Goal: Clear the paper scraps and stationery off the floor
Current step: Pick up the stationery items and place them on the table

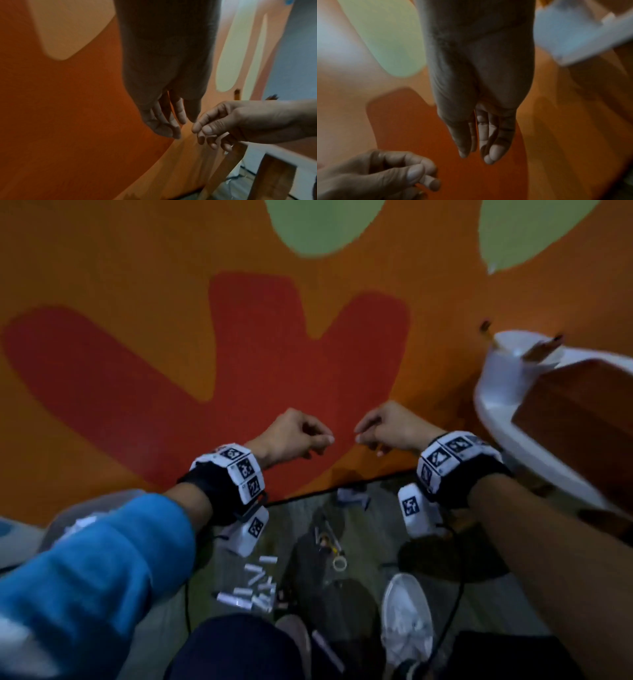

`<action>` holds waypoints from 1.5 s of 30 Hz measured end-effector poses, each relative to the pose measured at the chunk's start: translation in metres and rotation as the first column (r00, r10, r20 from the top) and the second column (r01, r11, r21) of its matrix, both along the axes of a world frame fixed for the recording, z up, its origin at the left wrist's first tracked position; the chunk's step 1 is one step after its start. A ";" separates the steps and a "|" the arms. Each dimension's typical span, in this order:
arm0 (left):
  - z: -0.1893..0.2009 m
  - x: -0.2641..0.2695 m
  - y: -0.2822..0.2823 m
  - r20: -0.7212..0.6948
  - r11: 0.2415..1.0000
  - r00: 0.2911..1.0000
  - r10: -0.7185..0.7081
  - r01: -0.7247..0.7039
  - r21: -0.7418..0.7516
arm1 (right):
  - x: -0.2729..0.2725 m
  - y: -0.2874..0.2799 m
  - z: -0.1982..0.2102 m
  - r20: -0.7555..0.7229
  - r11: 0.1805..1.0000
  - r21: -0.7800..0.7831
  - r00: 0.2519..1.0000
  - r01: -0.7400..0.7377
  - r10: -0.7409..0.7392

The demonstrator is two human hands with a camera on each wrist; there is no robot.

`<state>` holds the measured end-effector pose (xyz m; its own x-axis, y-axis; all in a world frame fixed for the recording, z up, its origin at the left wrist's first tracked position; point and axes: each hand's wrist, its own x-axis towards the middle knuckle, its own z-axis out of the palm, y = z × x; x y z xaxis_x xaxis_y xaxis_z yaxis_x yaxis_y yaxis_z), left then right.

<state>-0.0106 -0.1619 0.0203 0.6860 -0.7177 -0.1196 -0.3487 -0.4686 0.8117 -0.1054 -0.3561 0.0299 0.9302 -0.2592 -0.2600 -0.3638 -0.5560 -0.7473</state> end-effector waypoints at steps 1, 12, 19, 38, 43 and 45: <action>-0.021 0.003 0.010 -0.041 0.999 0.999 0.001 0.001 0.035 | 0.005 0.006 -0.025 -0.067 1.000 0.024 0.998 -0.003 0.005; -0.250 0.021 0.111 -0.326 0.939 0.924 0.199 -0.084 0.333 | 0.024 0.065 -0.267 -0.471 0.990 -0.070 0.879 -0.124 0.077; -0.335 0.022 0.101 -0.166 0.921 0.956 0.242 -0.173 0.349 | 0.027 0.043 -0.343 -0.487 0.975 -0.223 0.867 -0.009 -0.104; -0.384 0.002 -0.016 0.311 0.835 0.848 -0.428 0.240 0.496 | 0.039 0.032 -0.391 -0.500 0.963 -0.266 0.847 0.046 -0.178; -0.374 0.007 -0.020 0.111 0.984 0.993 -0.042 0.022 0.176 | 0.034 0.006 -0.350 -0.463 0.982 -0.178 0.874 0.069 -0.145; -0.354 0.013 -0.020 -0.032 0.991 0.991 0.133 -0.132 0.029 | 0.036 -0.003 -0.326 -0.412 0.981 -0.162 0.897 0.102 -0.162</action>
